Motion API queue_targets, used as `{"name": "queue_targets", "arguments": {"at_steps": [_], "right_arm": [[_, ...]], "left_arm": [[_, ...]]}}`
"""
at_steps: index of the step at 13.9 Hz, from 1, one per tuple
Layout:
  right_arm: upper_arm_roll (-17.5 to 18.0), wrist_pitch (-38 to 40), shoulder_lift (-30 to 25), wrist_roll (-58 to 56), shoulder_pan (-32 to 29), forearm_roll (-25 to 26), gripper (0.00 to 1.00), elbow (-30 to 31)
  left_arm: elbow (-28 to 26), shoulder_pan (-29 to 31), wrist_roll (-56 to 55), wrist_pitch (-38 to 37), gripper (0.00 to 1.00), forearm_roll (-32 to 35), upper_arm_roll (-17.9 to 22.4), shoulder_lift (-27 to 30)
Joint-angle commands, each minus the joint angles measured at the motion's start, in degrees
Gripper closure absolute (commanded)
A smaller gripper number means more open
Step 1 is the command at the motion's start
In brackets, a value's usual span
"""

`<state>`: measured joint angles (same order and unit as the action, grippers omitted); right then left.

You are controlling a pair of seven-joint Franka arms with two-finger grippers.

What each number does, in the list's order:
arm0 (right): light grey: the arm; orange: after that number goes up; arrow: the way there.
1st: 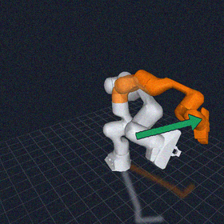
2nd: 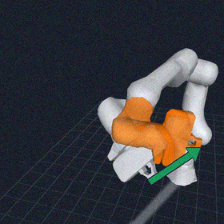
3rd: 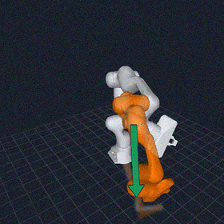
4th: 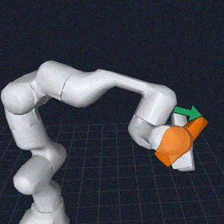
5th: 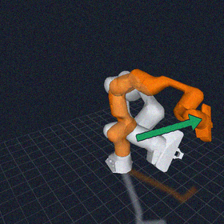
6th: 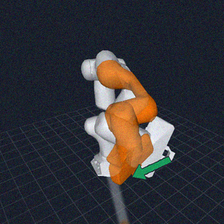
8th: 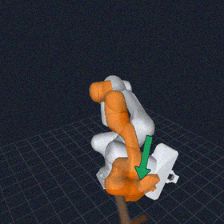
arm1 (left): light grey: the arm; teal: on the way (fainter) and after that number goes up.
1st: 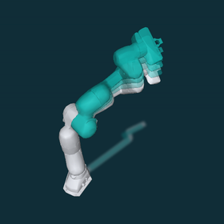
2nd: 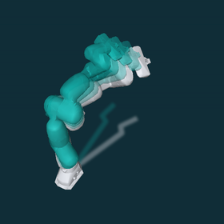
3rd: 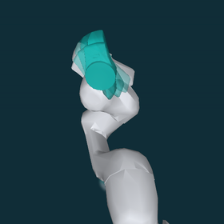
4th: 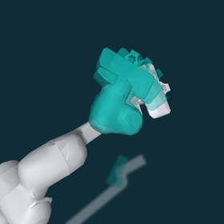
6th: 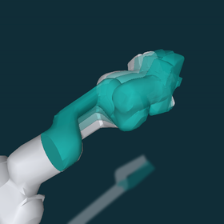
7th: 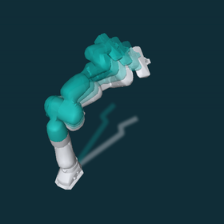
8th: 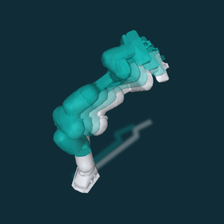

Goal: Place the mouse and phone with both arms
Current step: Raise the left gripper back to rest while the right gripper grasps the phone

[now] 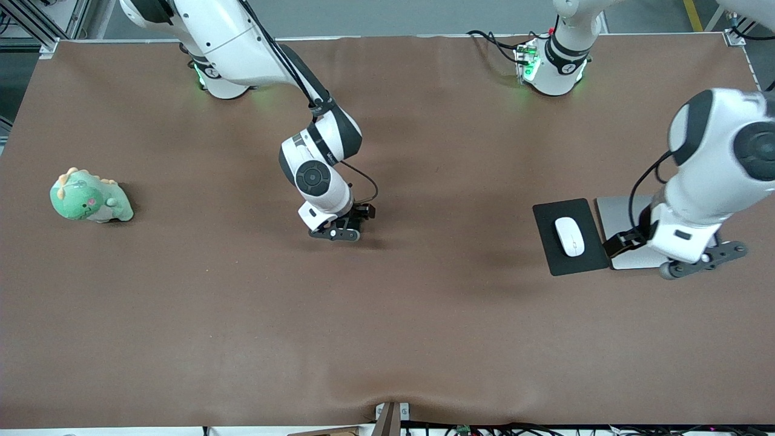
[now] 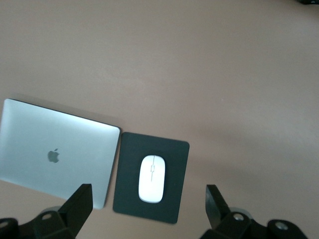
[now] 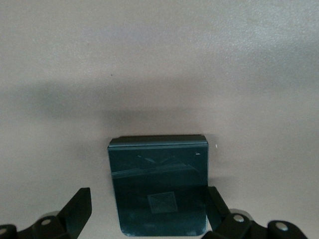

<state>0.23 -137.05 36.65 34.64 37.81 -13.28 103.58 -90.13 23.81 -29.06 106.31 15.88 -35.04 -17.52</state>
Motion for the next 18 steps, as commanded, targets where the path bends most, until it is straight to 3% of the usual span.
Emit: {"name": "queue_targets", "arguments": {"at_steps": [1, 10, 12, 13, 15, 18], "right_arm": [[-0.59, -1.29, 0.44, 1.13, 1.12, -0.08, 0.0, 0.56], [-0.59, 0.9, 0.0, 0.6, 0.07, 1.5, 0.0, -0.22], [-0.67, 5.45, -0.09, 0.87, -0.2, 1.5, 0.0, -2.76], [-0.67, 5.82, 0.0, 0.95, -0.2, 1.59, 0.0, -3.03], [-0.93, 4.69, 0.78, 1.91, 0.77, 2.11, 0.0, -2.95], [-1.02, 3.8, 0.97, 2.27, 1.03, 3.08, 0.0, -2.51]], "left_arm": [[5.22, 2.2, 6.36, -6.27, 0.0, -1.99, -0.72, 0.12], [6.99, 5.45, 20.87, -15.68, 0.0, -6.21, -0.2, 10.14], [7.07, 5.89, 22.02, -16.13, 0.0, -7.08, -0.2, 10.84], [6.81, 4.07, 22.03, -15.96, 0.0, -8.65, 1.89, 12.32], [5.94, -8.37, 22.03, -15.78, 0.0, -10.07, 14.76, 13.91], [2.96, -19.91, 23.16, -15.78, 0.0, -12.7, 26.57, 17.07]]}}
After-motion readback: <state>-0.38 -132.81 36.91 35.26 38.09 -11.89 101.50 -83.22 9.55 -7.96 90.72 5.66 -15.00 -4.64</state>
